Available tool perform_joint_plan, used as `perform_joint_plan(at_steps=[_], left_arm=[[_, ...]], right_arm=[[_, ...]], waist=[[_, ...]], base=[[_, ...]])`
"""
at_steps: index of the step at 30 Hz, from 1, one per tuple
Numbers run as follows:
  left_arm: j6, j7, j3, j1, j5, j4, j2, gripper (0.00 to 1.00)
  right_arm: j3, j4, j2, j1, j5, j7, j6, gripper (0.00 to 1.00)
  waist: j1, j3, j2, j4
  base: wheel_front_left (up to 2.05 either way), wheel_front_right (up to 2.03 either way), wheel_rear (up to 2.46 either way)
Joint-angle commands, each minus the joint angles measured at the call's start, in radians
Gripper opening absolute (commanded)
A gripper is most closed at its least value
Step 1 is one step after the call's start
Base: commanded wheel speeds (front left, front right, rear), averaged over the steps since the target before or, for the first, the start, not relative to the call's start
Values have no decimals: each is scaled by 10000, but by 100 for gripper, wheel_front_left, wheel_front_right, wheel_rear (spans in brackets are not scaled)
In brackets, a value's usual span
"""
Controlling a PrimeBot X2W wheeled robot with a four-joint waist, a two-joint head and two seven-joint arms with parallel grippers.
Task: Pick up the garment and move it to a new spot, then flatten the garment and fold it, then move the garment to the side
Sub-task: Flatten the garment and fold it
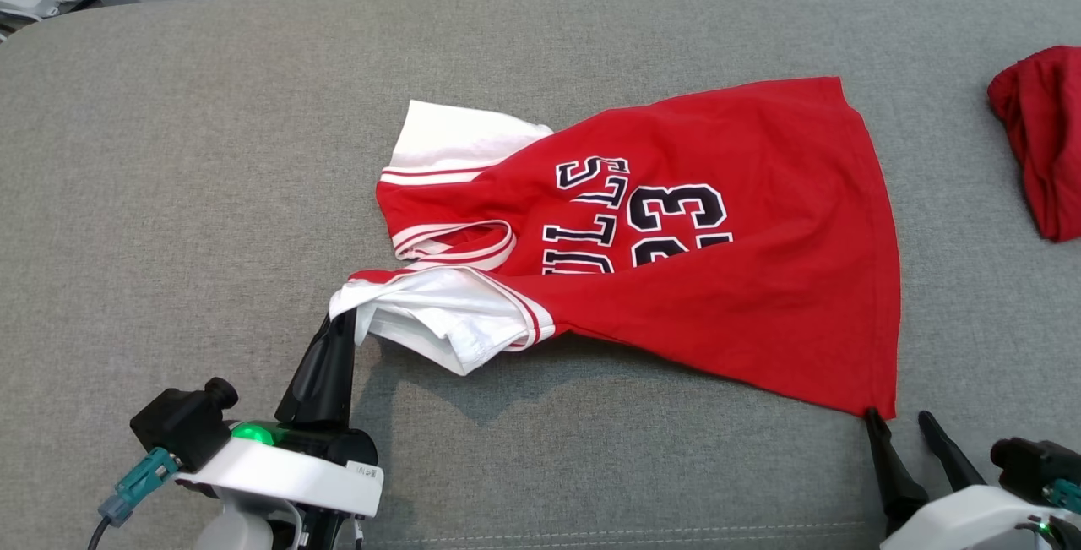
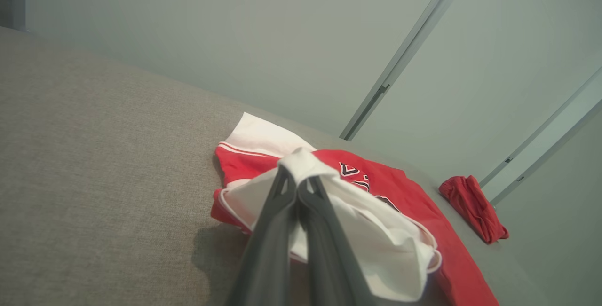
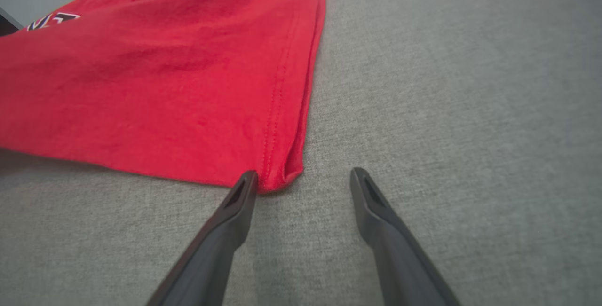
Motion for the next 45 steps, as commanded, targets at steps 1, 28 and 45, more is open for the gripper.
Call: perform_joint_plan(at_steps=[1, 28, 45], left_arm=[[-72, -102, 316, -207, 90, -249, 96, 0], [-73, -103, 291, -493, 177, -997, 395, 0], [1206, 4628, 357, -1499, -4911, -6919, 3309, 0]], right_arm=[[269, -41, -131, -278, 96, -62, 0, 100], [-665, -1680, -637, -1217, 220, -62, 0, 0], [-3798, -7867, -2490, -1087, 1479, 1664, 0, 0]], waist=[[0, 3, 0, 9], [0, -630, 0, -183], [0, -2539, 0, -345]], base=[[0, 0, 0], [0, 0, 0], [0, 0, 0]])
